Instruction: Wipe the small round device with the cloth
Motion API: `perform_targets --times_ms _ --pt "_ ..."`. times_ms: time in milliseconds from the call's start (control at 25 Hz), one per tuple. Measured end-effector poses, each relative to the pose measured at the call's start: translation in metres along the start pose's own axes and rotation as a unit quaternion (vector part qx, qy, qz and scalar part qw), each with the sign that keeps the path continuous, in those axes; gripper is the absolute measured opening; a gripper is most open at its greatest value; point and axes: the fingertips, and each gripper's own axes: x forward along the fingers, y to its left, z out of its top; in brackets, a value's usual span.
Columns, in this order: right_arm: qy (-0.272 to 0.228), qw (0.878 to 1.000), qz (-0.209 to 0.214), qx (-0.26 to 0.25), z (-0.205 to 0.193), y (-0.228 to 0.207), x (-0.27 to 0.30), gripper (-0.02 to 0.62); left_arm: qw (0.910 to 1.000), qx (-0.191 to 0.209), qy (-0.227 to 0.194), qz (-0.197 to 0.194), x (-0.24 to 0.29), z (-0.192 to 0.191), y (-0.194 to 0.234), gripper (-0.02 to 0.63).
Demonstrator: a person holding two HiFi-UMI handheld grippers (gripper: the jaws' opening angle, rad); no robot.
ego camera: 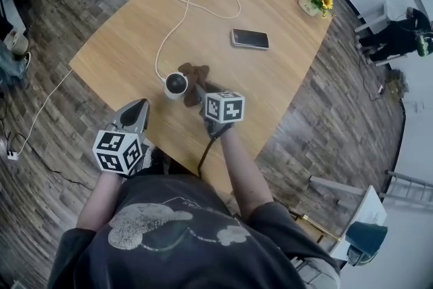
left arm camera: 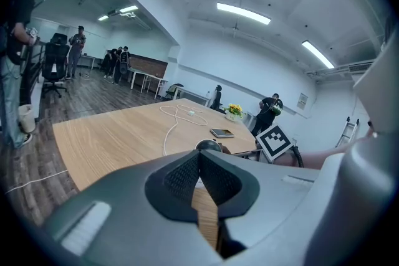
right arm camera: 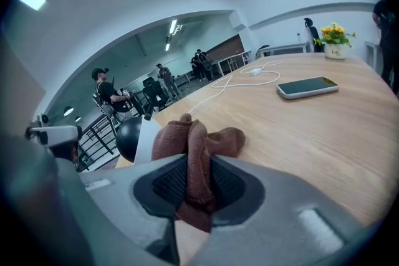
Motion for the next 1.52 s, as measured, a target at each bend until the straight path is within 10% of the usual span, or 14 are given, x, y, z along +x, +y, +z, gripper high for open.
perform_targets --times_ms 960,1520 --pt "-0.147 0.988 0.036 -0.027 0.057 0.029 -0.082 0.077 0.9976 0.028 -0.035 0.053 -0.001 0.030 0.010 0.018" --pt "-0.142 0.989 -0.004 -0.038 0.075 0.105 -0.058 0.077 0.9986 0.026 0.002 -0.046 0.029 0.040 0.060 0.018"
